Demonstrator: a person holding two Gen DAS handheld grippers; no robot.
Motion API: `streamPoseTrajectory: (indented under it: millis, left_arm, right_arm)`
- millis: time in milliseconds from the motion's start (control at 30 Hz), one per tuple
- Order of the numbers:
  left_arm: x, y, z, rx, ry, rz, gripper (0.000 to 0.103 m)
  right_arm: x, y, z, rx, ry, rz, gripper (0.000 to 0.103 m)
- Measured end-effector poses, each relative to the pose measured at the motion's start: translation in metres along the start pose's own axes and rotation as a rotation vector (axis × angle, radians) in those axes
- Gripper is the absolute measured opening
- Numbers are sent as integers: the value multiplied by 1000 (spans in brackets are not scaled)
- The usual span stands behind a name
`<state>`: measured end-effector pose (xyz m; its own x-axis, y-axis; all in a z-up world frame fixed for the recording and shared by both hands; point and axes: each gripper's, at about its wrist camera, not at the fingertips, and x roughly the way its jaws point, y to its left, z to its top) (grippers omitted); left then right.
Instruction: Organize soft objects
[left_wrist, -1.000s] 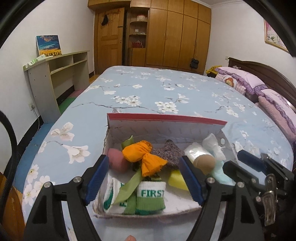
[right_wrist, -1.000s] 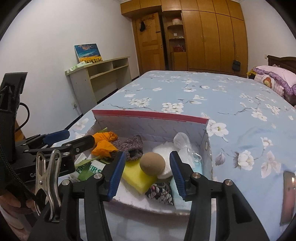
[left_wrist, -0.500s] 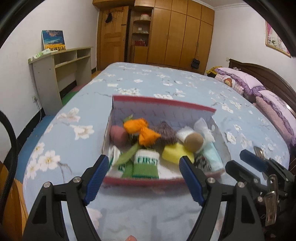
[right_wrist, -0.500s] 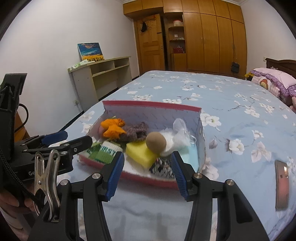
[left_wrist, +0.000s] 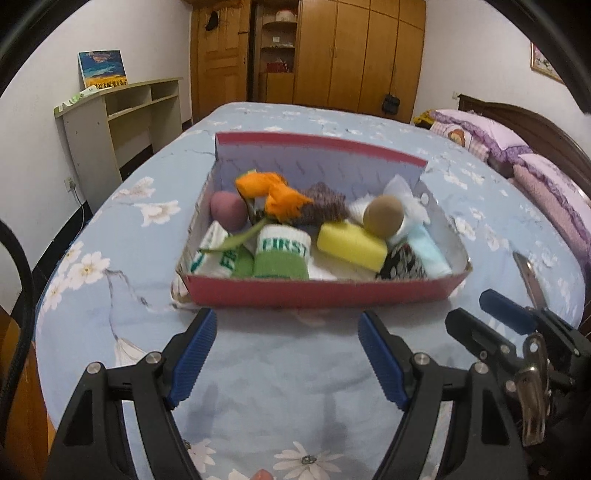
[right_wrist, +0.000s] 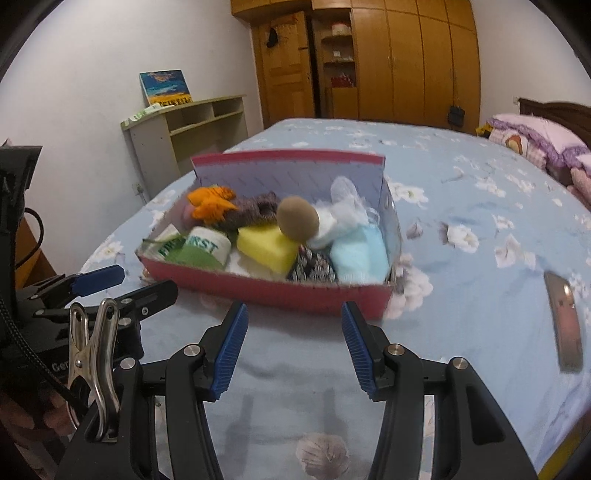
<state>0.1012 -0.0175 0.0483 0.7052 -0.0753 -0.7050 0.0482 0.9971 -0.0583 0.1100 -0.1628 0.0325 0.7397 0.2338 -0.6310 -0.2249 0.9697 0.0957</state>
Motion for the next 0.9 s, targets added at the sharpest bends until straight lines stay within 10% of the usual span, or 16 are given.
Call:
streamPoseTrajectory:
  millis: [900]
  left_arm:
    - [33, -4, -9, -1, 79, 29, 82]
  right_arm:
    - [23, -15, -15, 48, 66, -40, 54]
